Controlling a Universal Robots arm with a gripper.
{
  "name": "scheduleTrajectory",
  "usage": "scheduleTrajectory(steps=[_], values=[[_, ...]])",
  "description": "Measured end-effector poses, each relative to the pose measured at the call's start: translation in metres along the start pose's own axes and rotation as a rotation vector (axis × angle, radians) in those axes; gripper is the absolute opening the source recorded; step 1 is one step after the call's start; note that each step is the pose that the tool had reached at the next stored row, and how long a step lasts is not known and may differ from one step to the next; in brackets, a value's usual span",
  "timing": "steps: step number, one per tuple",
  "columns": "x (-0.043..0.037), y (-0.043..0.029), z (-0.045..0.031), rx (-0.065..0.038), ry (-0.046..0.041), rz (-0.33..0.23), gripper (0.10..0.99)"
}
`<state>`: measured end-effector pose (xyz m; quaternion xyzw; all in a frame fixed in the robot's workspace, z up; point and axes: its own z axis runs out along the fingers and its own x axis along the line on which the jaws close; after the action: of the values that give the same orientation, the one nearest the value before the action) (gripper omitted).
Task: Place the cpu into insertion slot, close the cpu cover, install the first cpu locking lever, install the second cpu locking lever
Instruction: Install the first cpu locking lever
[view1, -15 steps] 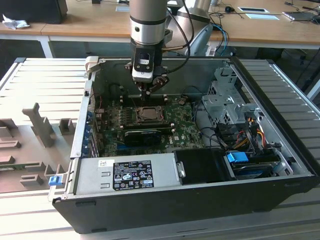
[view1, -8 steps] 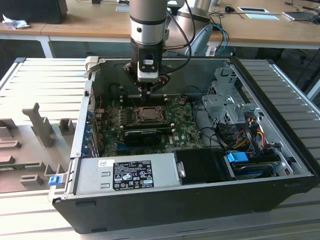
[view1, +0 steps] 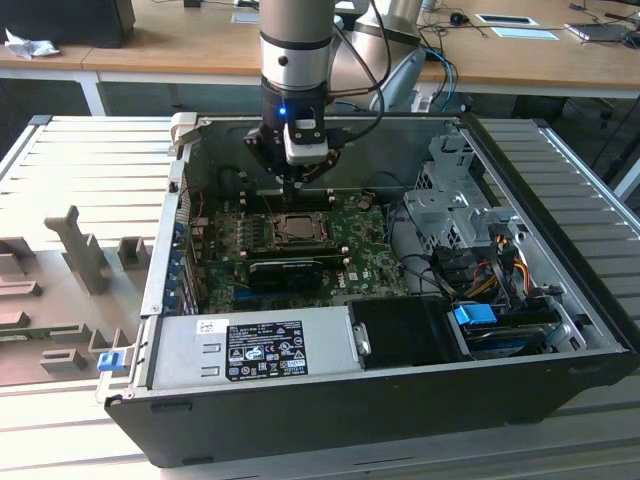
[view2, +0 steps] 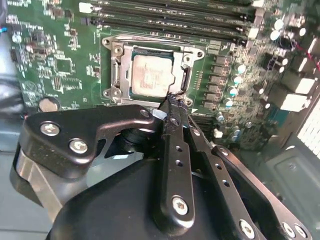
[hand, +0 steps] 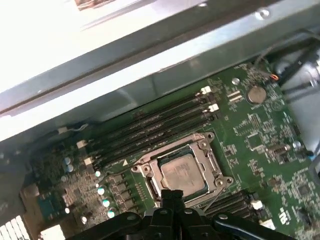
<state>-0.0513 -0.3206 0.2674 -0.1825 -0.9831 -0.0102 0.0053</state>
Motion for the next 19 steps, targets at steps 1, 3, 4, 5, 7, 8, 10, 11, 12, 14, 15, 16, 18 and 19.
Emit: scheduleTrajectory(steps=[1, 3, 4, 5, 7, 8, 10, 11, 12, 14, 15, 16, 18, 19], values=[[0.0, 0.0, 0.0, 0.0, 0.0005, -0.029, 0.106], [0.0, 0.0, 0.0, 0.001, 0.0012, -0.067, 0.106], [0.0008, -0.0003, 0.0002, 0.0, 0.0015, -0.077, 0.106], [0.0044, -0.0017, 0.0002, -0.003, 0.0029, -0.079, 0.106], [0.0058, -0.0022, 0.0005, -0.01, 0.0055, -0.099, 0.106], [0.0058, -0.0022, 0.0006, -0.009, 0.0064, -0.127, 0.106], [0.0058, -0.0023, 0.0009, -0.009, 0.0073, -0.17, 0.106], [0.0058, -0.0023, 0.0009, -0.008, 0.0078, -0.188, 0.106], [0.0058, -0.0023, 0.0012, -0.008, 0.0084, -0.214, 0.106], [0.0058, -0.0022, 0.0019, -0.008, 0.009, -0.252, 0.106], [0.0057, -0.0023, 0.0022, -0.007, 0.009, -0.268, 0.106], [0.0068, -0.0028, 0.0029, -0.008, 0.006, -0.276, 0.106], [0.0151, -0.0059, 0.0039, -0.012, 0.0009, -0.276, 0.106], [0.0212, -0.0083, 0.0045, -0.014, -0.0003, -0.276, 0.106]])
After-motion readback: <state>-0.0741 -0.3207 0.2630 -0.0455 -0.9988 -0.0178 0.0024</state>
